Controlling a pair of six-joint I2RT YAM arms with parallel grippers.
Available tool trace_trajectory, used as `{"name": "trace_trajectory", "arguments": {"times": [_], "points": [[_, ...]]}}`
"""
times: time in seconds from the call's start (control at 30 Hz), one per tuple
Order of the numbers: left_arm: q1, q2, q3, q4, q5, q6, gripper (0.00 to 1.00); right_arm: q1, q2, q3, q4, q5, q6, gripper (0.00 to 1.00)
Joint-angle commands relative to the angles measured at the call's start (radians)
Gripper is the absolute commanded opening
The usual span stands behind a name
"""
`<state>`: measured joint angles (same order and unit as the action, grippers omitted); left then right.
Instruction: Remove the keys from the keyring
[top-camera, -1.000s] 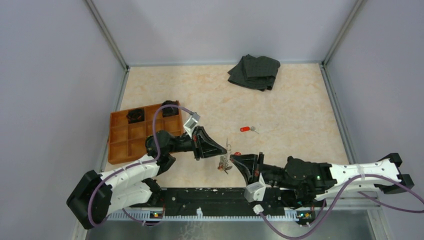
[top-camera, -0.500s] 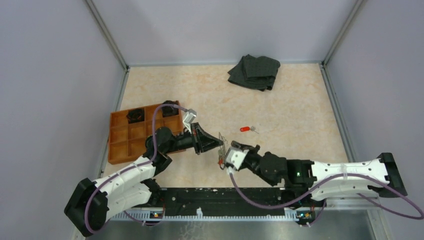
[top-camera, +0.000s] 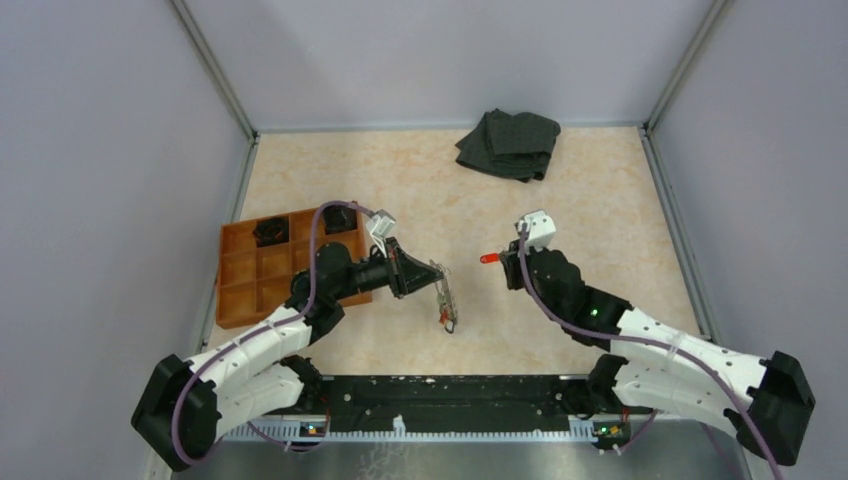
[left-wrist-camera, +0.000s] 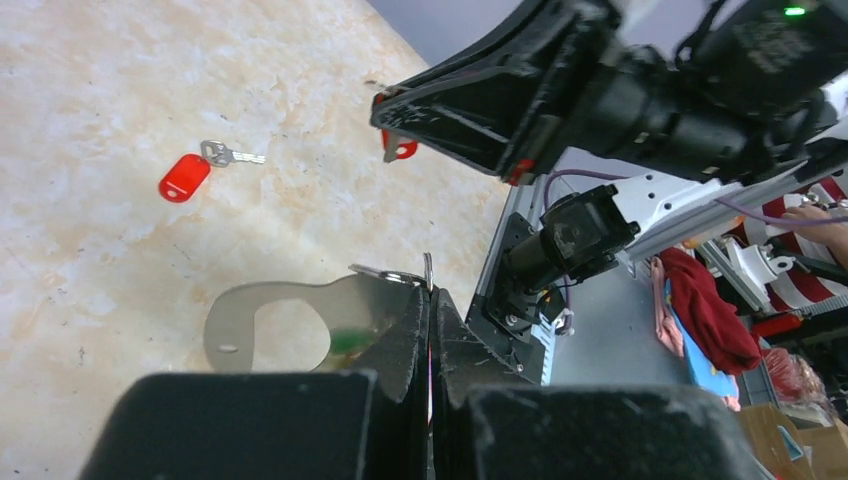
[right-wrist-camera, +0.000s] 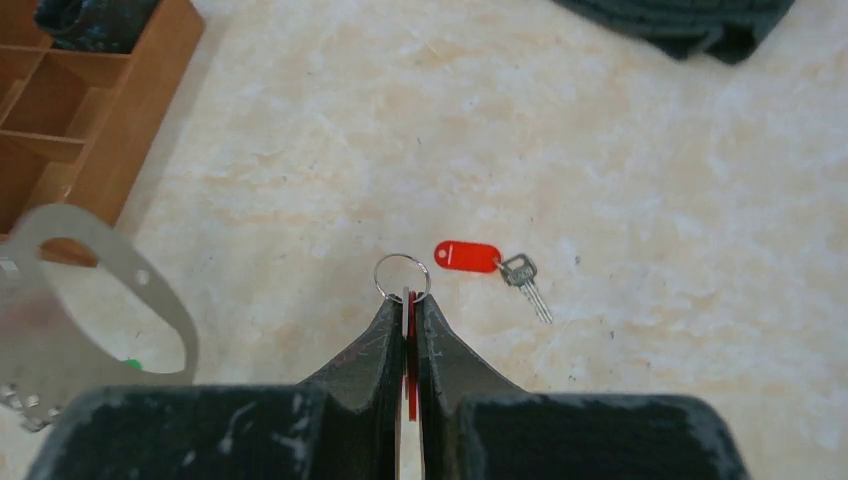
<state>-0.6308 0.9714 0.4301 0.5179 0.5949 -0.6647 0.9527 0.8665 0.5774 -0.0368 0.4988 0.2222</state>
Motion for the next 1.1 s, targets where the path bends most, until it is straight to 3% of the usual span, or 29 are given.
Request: {"name": "trace_trajectory", "arguments": {"times": [0.0, 0.13, 0.37, 0.8, 1.07], "points": [[0.006, 0.015, 0.066, 0.000, -0.013, 0.029, 0.00, -0.164, 0.006, -0.094, 0.105, -0.188, 0.247, 0.00], [0.006, 0.023, 0.076, -0.007, -0.009, 0.035, 0.00, -0.280, 0.011, -0.191, 0.233, -0.264, 0.338, 0.00], [0.008, 0.028, 0.094, -0.041, -0.014, 0.051, 0.00, -0.399, 0.102, -0.254, 0.285, -0.311, 0.449, 0.00], [0.007, 0.032, 0.096, -0.054, -0.028, 0.049, 0.00, -0.408, 0.304, -0.267, 0.416, -0.400, 0.503, 0.00], [0.007, 0.028, 0.089, -0.064, -0.047, 0.052, 0.00, -0.408, 0.318, -0.247, 0.405, -0.387, 0.475, 0.22]]}}
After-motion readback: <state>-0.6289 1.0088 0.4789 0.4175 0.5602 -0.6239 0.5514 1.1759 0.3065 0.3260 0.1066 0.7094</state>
